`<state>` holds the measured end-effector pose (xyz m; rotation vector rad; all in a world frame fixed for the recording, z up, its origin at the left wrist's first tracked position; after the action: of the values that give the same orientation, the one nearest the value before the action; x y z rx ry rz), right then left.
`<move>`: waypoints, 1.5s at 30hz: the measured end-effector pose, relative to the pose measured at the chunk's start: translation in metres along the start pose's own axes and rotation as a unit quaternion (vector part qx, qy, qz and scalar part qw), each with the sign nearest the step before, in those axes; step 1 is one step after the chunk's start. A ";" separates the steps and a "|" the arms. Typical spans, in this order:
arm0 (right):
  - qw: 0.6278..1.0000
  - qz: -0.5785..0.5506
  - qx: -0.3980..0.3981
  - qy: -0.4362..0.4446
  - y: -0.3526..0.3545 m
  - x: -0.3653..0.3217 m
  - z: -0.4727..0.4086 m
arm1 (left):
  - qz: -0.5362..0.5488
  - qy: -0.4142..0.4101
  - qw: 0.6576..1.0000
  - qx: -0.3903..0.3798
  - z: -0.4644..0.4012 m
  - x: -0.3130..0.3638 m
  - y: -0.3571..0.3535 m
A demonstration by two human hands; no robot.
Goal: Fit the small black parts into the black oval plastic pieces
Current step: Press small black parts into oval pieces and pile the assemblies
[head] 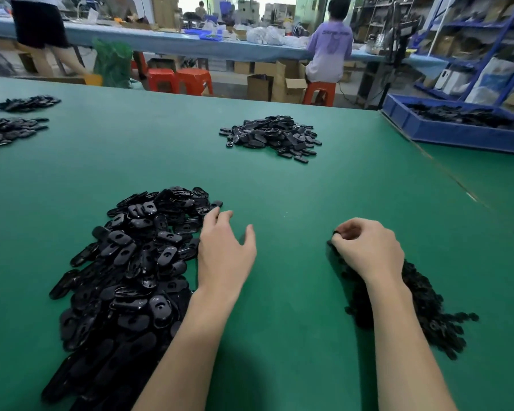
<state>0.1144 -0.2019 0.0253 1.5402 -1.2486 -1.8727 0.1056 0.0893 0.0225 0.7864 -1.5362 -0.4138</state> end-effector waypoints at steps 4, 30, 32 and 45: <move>1.000 -0.006 0.009 0.000 0.001 0.000 0.001 | -0.107 -0.006 0.994 0.008 0.001 0.004 0.004; 0.999 -0.033 0.029 -0.002 -0.003 -0.001 0.003 | -0.079 -0.042 0.990 0.113 -0.001 -0.003 0.051; 0.999 -0.036 0.030 -0.004 -0.002 0.000 0.003 | -0.047 -0.080 0.987 0.134 0.001 0.010 0.053; 0.998 -0.053 0.041 -0.001 0.003 0.000 0.007 | 0.473 0.099 0.873 -0.065 0.016 0.012 -0.052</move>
<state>0.1075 -0.2002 0.0276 1.6792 -1.2816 -1.9097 0.1024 0.0418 -0.0065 -0.0907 -1.4879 0.2894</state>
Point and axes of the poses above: each hand's wrist, its own z-axis away from the middle knuckle, its own y-axis out of the back of the hand, x = y × z, the point moved 9 cm from there along -z, towards the middle knuckle, and after that the axes turned 9 degrees about -x, right-handed, at the moved point
